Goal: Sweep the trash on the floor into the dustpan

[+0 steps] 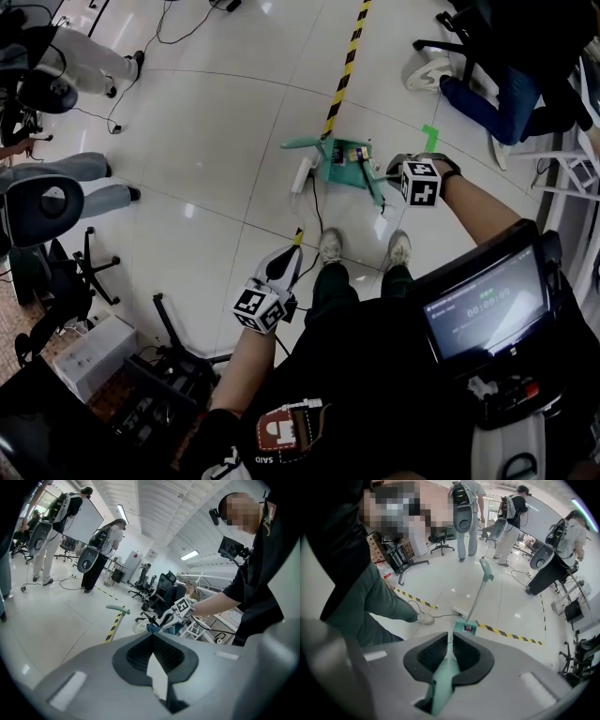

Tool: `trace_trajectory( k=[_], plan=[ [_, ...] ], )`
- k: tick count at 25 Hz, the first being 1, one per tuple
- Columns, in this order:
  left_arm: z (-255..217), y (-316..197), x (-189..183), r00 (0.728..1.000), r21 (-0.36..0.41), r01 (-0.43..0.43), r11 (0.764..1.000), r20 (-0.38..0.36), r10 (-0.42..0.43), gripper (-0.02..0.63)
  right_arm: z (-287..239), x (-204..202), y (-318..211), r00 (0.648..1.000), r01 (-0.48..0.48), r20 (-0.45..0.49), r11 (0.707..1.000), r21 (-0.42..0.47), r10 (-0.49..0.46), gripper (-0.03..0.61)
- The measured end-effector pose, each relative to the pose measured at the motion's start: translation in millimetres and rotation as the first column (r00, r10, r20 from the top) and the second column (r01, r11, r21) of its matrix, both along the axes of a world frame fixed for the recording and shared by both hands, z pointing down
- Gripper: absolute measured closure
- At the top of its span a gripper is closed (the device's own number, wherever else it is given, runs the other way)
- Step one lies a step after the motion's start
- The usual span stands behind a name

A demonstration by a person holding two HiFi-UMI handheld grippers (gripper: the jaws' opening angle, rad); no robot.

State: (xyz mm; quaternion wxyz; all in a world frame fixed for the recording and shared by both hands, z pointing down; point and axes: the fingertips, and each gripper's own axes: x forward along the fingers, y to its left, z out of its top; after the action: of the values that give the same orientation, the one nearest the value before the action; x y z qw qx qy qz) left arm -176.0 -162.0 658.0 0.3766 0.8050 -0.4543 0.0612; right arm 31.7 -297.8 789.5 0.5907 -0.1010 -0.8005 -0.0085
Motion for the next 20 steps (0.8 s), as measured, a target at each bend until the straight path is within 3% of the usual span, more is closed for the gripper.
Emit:
trace_trajectory(
  k=[4, 7, 9, 12, 16, 18, 20],
  plan=[
    [1.2, -1.4, 1.2, 1.0, 0.0, 0.002, 1.0, -0.003, -0.002, 0.615, -2.8, 20.5, -21.2, 0.997, -0.06, -0.057, 0.998, 0.002, 0.06, 0.546],
    [2.8, -2.8, 1.1, 1.0, -0.003, 0.008, 1.0, -0.004, -0.008, 0.615, -2.2, 41.2, -52.9, 0.981, -0.175, -0.071, 0.984, 0.044, 0.178, 0.546],
    [2.8, -0.5, 0.8, 1.0, -0.012, 0.012, 1.0, -0.005, -0.012, 0.615, -4.8, 54.8, -80.3, 0.952, -0.296, -0.061, 0.952, 0.073, 0.3, 0.546],
    [5.9, 7.2, -3.3, 1.0, -0.024, 0.012, 1.0, -0.005, -0.012, 0.615, -10.1, 67.6, -116.5, 0.882, -0.465, -0.029, 0.881, 0.089, 0.469, 0.546],
    [12.2, 15.1, -8.6, 1.0, -0.051, 0.016, 0.999, -0.005, -0.016, 0.615, 2.8, 71.0, -149.4, 0.807, -0.587, -0.012, 0.806, 0.077, 0.59, 0.546],
    [15.6, 17.0, -10.6, 1.0, -0.064, 0.021, 0.998, -0.004, -0.022, 0.615, 13.0, 62.3, -150.8, 0.804, -0.593, -0.014, 0.803, 0.054, 0.595, 0.548],
    [21.0, 17.7, -14.0, 1.0, -0.071, 0.027, 0.997, -0.001, -0.027, 0.615, 24.0, 47.4, -147.1, 0.822, -0.569, 0.0, 0.822, 0.03, 0.569, 0.548]
  ],
)
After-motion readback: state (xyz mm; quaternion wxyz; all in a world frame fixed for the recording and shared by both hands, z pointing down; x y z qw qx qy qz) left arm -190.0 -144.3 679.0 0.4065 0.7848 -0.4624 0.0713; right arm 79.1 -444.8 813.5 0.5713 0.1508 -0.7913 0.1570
